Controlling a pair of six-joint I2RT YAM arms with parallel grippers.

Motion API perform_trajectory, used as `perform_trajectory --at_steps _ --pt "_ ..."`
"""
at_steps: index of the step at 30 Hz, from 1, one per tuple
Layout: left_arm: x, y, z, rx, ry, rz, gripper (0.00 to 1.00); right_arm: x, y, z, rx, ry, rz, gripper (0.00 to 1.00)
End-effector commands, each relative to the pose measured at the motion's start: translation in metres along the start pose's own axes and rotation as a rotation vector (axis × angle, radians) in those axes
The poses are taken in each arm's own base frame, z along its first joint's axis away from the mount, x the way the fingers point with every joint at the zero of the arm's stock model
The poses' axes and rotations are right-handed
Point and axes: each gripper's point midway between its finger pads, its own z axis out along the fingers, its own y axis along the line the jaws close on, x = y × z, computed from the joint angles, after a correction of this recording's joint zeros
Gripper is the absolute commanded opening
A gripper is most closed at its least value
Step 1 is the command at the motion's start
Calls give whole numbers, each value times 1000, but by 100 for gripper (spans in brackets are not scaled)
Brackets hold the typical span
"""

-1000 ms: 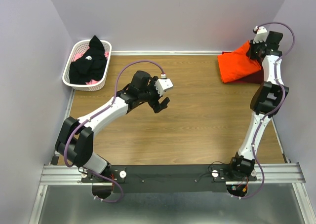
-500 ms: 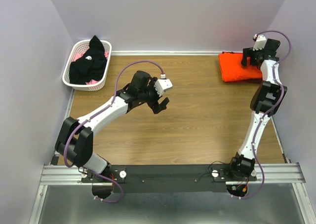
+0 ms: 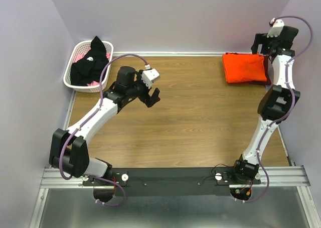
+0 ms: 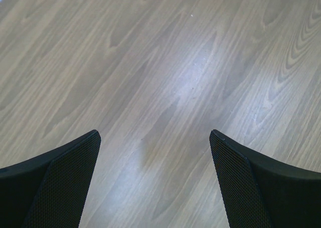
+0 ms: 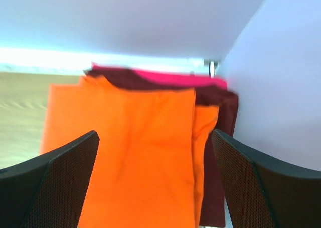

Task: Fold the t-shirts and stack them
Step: Put the neatly folded tshirt into the corner of the board with the right arm

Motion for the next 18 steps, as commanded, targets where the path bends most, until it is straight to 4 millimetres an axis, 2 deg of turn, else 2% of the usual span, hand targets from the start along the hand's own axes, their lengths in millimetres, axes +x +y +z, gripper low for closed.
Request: perform_trajectory --at_steps 1,5,6,7,9,13,18 --pt "-12 -4 -11 11 -73 -2 97 -37 10 -23 -35 -86 95 100" --pt "-12 -2 -12 -3 -82 13 98 -26 30 -11 -122 -63 285 100" --pt "-11 0 -11 -7 -80 12 98 -16 42 -5 -182 -45 320 100" --pt "-9 -1 -12 -7 -76 19 98 -15 48 -2 -216 -41 367 100" --pt "-6 0 -10 -6 -65 17 98 6 57 14 -266 -2 424 100" --pt "0 2 -7 -7 -43 12 98 29 47 38 -204 6 463 96" --pt "10 6 1 0 -2 -8 98 47 13 63 -83 -46 446 91"
